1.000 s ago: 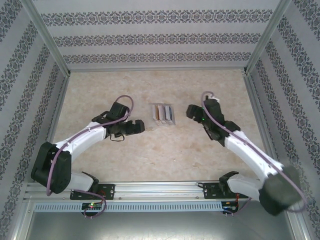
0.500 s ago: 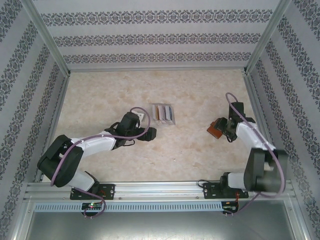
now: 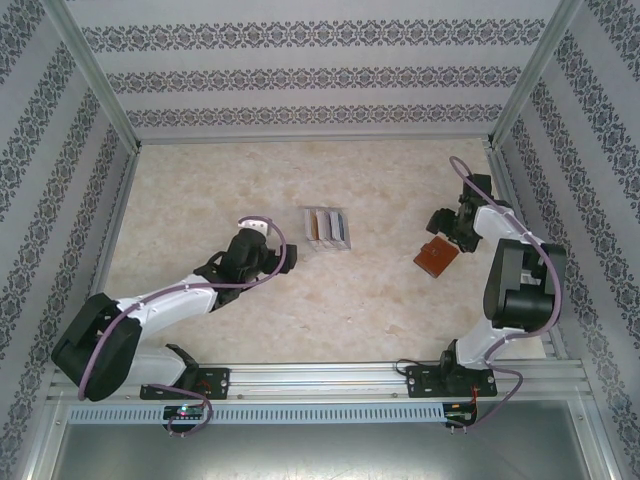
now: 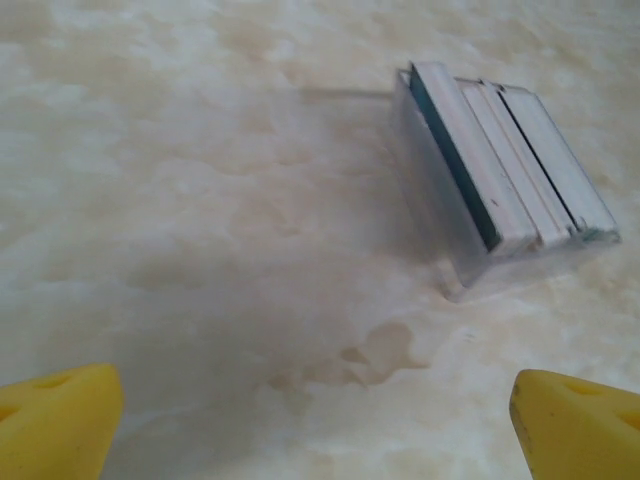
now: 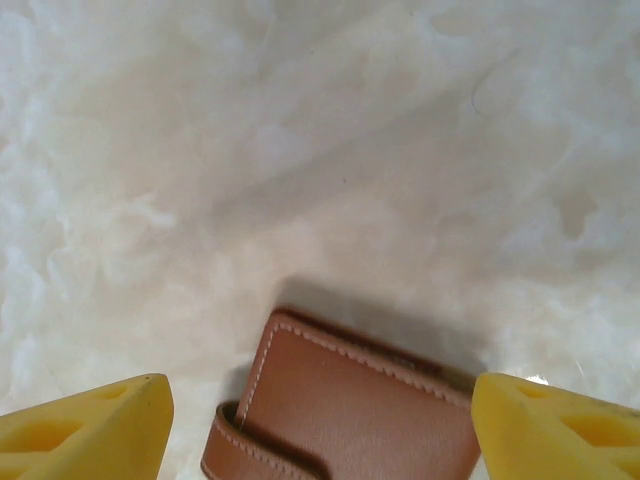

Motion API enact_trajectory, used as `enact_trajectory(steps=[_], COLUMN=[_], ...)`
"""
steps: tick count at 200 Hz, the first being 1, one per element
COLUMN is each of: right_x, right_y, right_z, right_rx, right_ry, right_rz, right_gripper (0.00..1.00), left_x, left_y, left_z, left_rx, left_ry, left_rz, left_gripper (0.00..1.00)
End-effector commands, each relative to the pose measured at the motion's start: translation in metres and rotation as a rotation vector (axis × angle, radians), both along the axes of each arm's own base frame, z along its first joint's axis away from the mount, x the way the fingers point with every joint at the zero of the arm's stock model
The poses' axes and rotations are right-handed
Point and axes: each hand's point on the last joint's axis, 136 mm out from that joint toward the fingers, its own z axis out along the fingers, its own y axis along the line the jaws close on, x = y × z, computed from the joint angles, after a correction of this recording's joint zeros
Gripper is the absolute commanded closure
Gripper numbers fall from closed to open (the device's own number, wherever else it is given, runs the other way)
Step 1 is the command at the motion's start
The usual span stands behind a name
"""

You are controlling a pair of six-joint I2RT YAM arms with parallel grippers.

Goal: Put the credit cards into the card holder

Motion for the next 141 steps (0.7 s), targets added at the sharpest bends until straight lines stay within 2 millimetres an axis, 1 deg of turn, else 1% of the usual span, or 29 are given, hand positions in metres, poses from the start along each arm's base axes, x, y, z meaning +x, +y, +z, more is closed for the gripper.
enact_trajectory(steps=[1,18,32,40,52,61,70,78,85,91,98,104,117,123,129,141], right_x=[-0.008,-0.018,-0.037,-0.050,-0.068,-0.078,-0.086,-0.092,-0.096,-0.098,-0.099,-0.098,-0.099,-0.099,-0.099,-0.100], right_y=[0.019,0.047,0.077,0.095,0.129,0.162,0.189,0.209,0.221,0.225,0.221,0.213,0.189,0.183,0.181,0.189], right_z=[-0.013,-0.009,-0.002,0.002,0.006,0.014,0.021,0.029,0.036,0.042,0.044,0.046,0.043,0.043,0.042,0.038], right_rx=[0.109,0.201,0.278,0.302,0.344,0.393,0.428,0.453,0.470,0.469,0.441,0.396,0.283,0.262,0.261,0.298], right_ry=[0.055,0.027,0.010,-0.002,-0.046,-0.099,-0.130,-0.146,-0.142,-0.137,-0.130,-0.136,-0.121,-0.112,-0.104,-0.099], right_rz=[0.053,0.077,0.110,0.119,0.143,0.184,0.222,0.276,0.328,0.353,0.362,0.363,0.336,0.333,0.337,0.362], right_gripper=[0.21,0.22,0.23,0.23,0.24,0.23,0.22,0.21,0.20,0.20,0.19,0.19,0.19,0.19,0.20,0.23], left_x=[0.000,-0.002,-0.002,-0.003,-0.002,-0.003,-0.003,-0.004,-0.004,-0.004,-0.004,-0.004,-0.004,-0.004,-0.005,-0.005], left_y=[0.021,0.020,0.017,0.021,0.025,0.024,0.022,0.020,0.020,0.020,0.020,0.020,0.019,0.019,0.019,0.017], left_z=[0.004,0.007,0.010,0.008,0.009,0.011,0.011,0.010,0.010,0.009,0.009,0.008,0.006,0.005,0.004,0.003], left_rx=[0.065,0.042,0.040,0.059,0.066,0.053,0.037,0.026,0.020,0.021,0.022,0.023,0.023,0.022,0.020,0.008], left_ry=[-0.045,-0.060,-0.078,-0.077,-0.086,-0.093,-0.096,-0.095,-0.095,-0.093,-0.090,-0.085,-0.078,-0.075,-0.068,-0.058], left_rz=[0.090,0.080,0.052,0.068,0.084,0.078,0.073,0.068,0.069,0.070,0.068,0.068,0.067,0.069,0.070,0.068], left_gripper=[0.00,0.00,0.00,0.00,0.00,0.01,0.00,0.00,0.00,0.00,0.00,0.00,0.00,0.01,0.00,0.00])
